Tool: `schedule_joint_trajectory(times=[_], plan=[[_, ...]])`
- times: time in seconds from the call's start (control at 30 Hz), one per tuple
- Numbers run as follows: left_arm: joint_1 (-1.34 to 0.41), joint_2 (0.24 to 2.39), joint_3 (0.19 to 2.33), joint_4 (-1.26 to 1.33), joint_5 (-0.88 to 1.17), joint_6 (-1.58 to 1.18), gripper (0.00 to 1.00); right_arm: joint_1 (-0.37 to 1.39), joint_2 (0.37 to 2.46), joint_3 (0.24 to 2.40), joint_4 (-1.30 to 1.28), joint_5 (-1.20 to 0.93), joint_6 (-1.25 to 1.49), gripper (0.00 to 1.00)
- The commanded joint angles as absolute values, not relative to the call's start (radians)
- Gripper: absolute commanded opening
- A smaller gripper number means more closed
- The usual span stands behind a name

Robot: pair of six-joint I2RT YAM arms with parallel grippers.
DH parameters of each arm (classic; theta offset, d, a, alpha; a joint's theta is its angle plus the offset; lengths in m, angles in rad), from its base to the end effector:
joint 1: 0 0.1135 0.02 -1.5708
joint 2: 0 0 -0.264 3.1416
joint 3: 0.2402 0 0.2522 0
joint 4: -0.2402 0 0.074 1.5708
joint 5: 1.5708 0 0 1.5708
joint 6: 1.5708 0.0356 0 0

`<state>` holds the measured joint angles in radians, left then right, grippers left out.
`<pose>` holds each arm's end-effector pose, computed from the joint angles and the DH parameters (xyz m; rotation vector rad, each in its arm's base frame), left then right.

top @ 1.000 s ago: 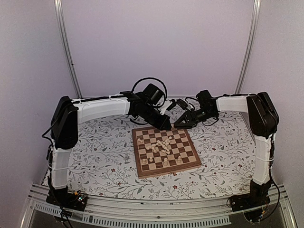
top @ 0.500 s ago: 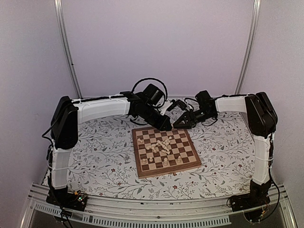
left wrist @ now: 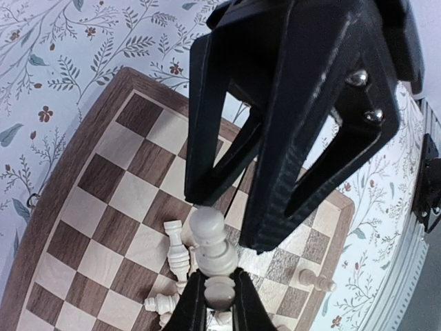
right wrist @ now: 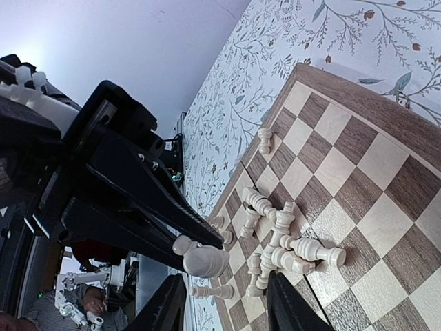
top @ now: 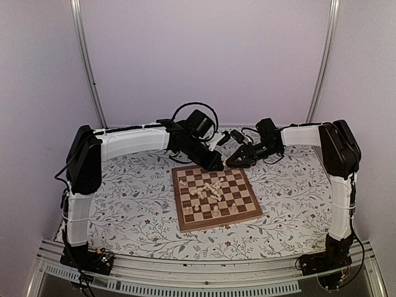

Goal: Set up the chess pieces on the board
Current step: Pick up the chess piece from the chessboard.

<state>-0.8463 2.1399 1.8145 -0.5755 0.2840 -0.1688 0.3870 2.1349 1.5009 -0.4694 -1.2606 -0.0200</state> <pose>0.3111 -0.3666 0.2296 0.9809 2.3968 -0.7607 0.3875 0.1945 0.1641 -0.8752 2.2205 1.7890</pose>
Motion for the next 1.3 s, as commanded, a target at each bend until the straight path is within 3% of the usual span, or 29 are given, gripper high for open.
schedule_joint_trajectory(times=[0.0, 0.33, 0.8, 1.07, 1.27], plan=[[-0.86, 2.158, 1.842, -0.604, 0.303, -0.159, 0.06, 0.384, 2.128, 1.535, -0.456, -1.279, -0.029, 0.46], [-0.876, 2.168, 1.856, -0.615, 0.312, -0.155, 0.06, 0.388, 2.137, 1.547, -0.457, -1.295, -0.029, 0.45], [-0.877, 2.19, 1.893, -0.641, 0.291, -0.148, 0.06, 0.394, 2.118, 1.542, -0.478, -1.317, -0.052, 0.27], [-0.877, 2.19, 1.887, -0.643, 0.272, -0.147, 0.06, 0.393, 2.091, 1.532, -0.486, -1.316, -0.075, 0.09], [-0.875, 2.17, 1.887, -0.703, 0.235, -0.096, 0.06, 0.359, 2.019, 1.546, -0.529, -1.208, -0.133, 0.06]])
